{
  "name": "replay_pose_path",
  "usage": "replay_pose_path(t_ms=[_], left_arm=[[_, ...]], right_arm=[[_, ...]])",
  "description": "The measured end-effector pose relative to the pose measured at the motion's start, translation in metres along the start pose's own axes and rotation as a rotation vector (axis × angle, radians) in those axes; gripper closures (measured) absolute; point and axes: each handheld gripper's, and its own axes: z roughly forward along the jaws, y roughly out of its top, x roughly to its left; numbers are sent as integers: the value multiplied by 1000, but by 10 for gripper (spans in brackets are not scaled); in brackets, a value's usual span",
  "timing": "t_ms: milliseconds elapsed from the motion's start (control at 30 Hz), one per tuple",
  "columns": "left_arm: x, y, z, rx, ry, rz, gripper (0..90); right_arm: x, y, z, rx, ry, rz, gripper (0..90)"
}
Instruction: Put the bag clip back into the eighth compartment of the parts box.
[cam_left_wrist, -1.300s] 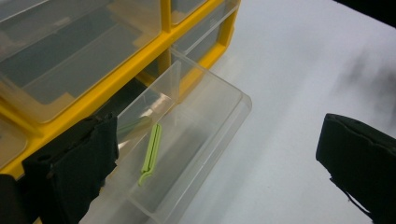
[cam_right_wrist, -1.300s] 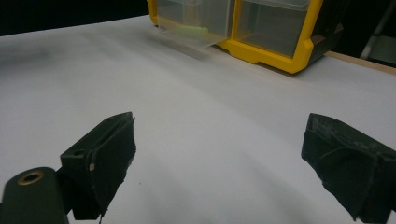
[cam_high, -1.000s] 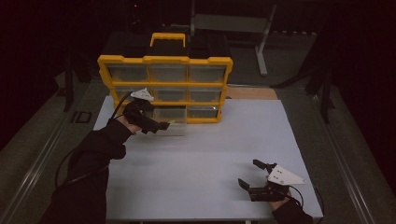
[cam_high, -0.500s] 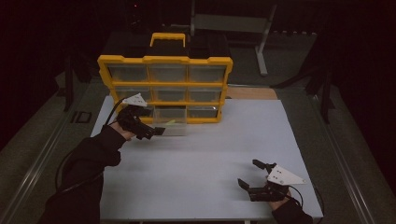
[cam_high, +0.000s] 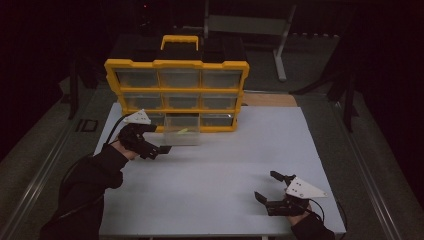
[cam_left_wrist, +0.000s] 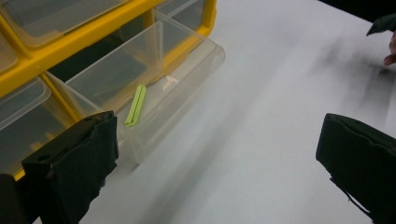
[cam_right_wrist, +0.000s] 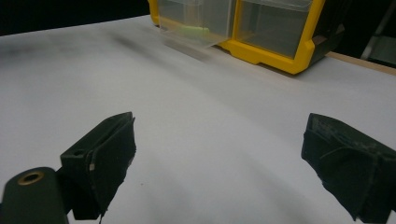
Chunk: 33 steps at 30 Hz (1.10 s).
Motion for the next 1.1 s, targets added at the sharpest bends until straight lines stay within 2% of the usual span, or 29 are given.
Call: replay_pose_path(t_ms=[267,400,533,700,967,1100], left_arm=[[-7,-18,-6,-18,-16,1,1],[-10,-24,-8,-16,-8,14,1],[-13,-32,-13,-37,-13,-3,1],[-19,-44,-14,-39,-7,8,1],[-26,-59,-16,-67,-7,5,1],[-31,-70,-16,-63,-9,5,2]], right_arm=[[0,0,0,-2,1,0,96],[0,0,0,-1,1,2,96],[0,0,0,0,3,-2,96],[0,0,0,0,3,-3,96],[0,0,1,-3,6,-4,96],[1,-1,1,5,7,1,96]])
